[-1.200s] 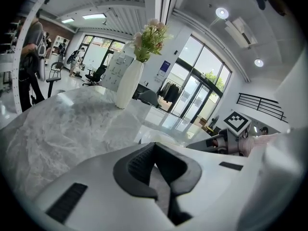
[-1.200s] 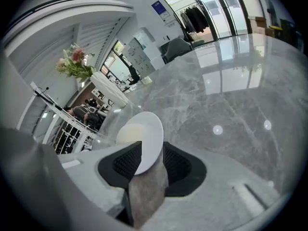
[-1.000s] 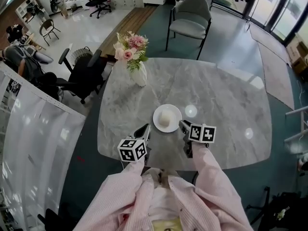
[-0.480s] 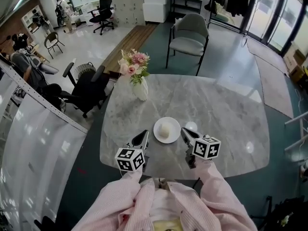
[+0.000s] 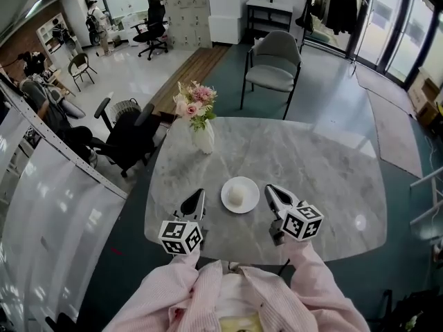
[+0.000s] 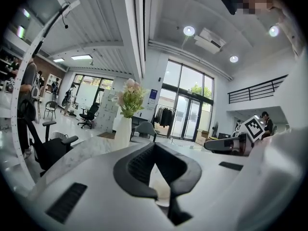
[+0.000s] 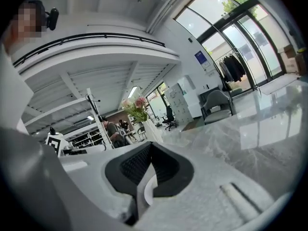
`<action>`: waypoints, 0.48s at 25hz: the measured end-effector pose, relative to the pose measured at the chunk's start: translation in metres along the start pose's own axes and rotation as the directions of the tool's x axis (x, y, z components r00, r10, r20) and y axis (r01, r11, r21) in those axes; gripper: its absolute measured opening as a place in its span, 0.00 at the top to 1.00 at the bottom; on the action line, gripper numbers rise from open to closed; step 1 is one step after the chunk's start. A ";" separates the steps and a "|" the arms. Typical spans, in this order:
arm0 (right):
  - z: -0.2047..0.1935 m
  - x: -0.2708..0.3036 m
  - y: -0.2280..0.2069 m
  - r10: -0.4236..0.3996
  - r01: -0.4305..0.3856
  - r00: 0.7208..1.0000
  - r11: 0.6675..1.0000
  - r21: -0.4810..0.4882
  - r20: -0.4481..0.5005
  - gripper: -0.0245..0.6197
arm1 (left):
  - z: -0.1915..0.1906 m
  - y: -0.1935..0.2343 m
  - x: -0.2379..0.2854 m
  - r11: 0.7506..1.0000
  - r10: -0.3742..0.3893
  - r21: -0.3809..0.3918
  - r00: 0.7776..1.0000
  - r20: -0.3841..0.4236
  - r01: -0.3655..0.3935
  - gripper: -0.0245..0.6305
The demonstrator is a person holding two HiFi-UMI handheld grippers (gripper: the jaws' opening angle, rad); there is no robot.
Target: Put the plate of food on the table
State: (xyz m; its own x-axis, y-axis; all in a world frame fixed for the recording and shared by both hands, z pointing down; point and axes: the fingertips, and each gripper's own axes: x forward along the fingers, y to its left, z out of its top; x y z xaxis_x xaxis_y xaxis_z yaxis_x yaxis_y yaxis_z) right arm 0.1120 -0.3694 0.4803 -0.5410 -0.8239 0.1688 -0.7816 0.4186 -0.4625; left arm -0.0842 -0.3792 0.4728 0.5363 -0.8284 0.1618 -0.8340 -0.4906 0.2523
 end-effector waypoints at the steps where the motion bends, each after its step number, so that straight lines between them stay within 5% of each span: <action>1: 0.005 -0.002 0.001 -0.005 0.005 1.000 1.000 -0.019 0.018 0.95 | 0.003 0.001 -0.002 1.000 0.007 0.007 1.000 0.010 -0.007 0.97; 12: 0.025 -0.015 0.003 -0.029 0.039 0.992 0.996 -0.081 0.125 0.95 | 0.022 0.010 -0.013 0.997 0.047 0.055 0.996 0.078 -0.051 0.97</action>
State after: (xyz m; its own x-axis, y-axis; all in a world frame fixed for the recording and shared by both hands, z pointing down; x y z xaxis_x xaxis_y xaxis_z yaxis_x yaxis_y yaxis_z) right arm 0.1253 -0.3652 0.4548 -0.4752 -0.8769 0.0719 -0.8247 0.4155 -0.3836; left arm -0.1021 -0.3792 0.4518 0.4850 -0.8690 0.0984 -0.8661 -0.4618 0.1912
